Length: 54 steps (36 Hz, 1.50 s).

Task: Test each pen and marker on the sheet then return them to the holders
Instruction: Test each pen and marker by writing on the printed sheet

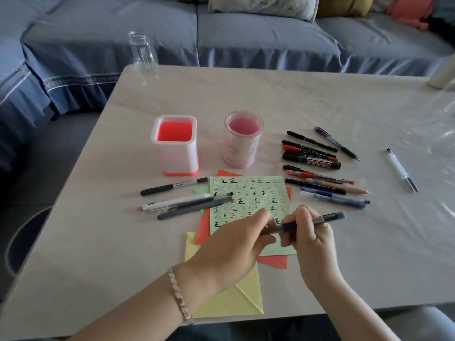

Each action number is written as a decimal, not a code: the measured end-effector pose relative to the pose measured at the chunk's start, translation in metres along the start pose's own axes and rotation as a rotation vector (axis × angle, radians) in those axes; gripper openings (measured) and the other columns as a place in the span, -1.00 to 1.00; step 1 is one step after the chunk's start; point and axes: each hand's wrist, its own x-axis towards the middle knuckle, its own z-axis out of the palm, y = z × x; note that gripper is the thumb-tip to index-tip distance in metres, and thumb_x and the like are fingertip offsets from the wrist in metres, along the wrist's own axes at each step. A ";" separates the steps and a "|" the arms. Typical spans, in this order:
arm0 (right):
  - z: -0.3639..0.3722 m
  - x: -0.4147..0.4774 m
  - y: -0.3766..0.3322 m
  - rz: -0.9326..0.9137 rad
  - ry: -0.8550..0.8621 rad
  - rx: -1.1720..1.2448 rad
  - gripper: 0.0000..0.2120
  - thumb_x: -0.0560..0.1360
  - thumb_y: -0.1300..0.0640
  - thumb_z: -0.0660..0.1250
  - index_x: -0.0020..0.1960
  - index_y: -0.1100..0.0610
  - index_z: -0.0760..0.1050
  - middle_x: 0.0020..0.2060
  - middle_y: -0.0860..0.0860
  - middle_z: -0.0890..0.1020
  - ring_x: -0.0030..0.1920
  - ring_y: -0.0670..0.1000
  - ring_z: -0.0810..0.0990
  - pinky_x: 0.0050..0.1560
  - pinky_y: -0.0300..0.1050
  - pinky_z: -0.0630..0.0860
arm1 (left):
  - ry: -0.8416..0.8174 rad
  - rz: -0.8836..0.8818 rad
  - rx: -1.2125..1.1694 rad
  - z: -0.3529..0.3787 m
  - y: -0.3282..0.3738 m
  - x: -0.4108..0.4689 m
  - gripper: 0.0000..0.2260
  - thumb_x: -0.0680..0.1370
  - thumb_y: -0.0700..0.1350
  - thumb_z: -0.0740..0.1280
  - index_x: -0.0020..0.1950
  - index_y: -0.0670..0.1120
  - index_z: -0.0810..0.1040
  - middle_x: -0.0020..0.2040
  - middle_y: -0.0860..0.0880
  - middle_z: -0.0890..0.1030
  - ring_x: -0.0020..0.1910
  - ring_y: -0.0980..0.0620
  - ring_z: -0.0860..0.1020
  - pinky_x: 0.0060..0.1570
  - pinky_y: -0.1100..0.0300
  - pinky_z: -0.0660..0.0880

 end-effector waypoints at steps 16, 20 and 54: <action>-0.046 0.091 0.016 -0.194 -0.088 -1.085 -0.75 0.49 0.24 0.26 0.16 0.15 0.54 0.11 0.08 0.55 0.10 0.06 0.47 0.05 -0.09 0.38 | 0.585 -0.138 0.739 -0.069 -0.118 -0.025 -0.70 0.47 -0.16 0.10 0.00 -0.19 0.59 -0.13 -0.12 0.58 -0.17 -0.19 0.53 -0.13 -0.01 0.43; -0.051 0.112 0.021 -0.153 -0.126 -1.294 -0.70 0.52 0.18 0.23 0.24 0.16 0.48 0.18 0.10 0.50 0.25 0.10 0.37 0.18 -0.01 0.32 | 0.526 -0.052 0.804 -0.065 -0.124 -0.023 -0.67 0.50 -0.10 0.13 0.10 -0.18 0.60 0.02 -0.13 0.58 -0.02 -0.12 0.48 0.07 0.01 0.33; -0.014 0.035 -0.010 -0.951 -0.438 -0.906 -0.80 0.47 0.00 0.27 -0.10 0.09 0.62 -0.21 -0.11 0.63 -0.09 -0.12 0.48 0.07 -0.19 0.37 | 0.188 0.068 0.192 -0.009 -0.019 -0.001 -0.69 0.56 0.19 0.12 0.07 0.06 0.56 -0.31 0.19 0.49 -0.23 0.18 0.49 -0.20 0.26 0.43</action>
